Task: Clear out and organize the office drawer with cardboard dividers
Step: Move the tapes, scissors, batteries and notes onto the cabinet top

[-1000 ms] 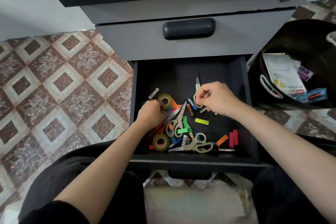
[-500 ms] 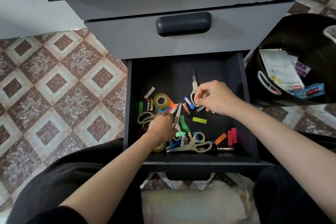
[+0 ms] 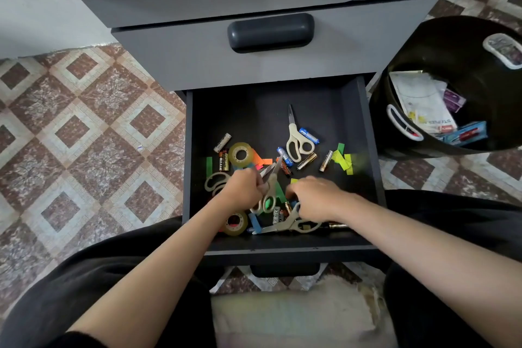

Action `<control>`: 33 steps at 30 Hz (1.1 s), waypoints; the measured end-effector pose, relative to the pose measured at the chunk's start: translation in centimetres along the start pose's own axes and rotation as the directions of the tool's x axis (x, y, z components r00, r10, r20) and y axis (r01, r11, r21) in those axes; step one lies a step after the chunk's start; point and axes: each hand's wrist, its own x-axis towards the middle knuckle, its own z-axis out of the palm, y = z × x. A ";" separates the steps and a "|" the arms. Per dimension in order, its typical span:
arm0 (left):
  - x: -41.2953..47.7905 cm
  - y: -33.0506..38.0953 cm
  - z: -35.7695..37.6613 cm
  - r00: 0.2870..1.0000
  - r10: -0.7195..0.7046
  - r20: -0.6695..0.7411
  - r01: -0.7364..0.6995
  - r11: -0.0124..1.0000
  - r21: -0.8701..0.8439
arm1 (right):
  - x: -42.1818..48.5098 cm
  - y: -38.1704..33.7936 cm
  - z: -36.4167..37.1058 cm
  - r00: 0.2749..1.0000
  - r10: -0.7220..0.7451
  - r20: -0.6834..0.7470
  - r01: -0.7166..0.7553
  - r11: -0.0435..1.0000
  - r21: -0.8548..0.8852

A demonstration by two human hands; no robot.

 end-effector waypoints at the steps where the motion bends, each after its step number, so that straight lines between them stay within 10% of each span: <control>1: 0.0 0.2 -0.4 0.999 0.011 -0.030 -0.013 0.999 -0.051 | 0.0 0.1 0.5 0.999 0.007 0.034 -0.007 1.000 -0.012; 22: -0.1 -0.7 -4.1 0.966 -0.075 -0.249 -0.016 0.938 -0.345 | 1.0 0.1 0.7 0.996 0.088 0.029 -0.088 0.996 0.012; 33: -6.3 1.4 -8.0 0.956 0.038 -0.290 -0.139 0.932 -0.336 | -1.1 1.8 -2.3 0.951 0.107 -0.289 -0.041 0.973 0.226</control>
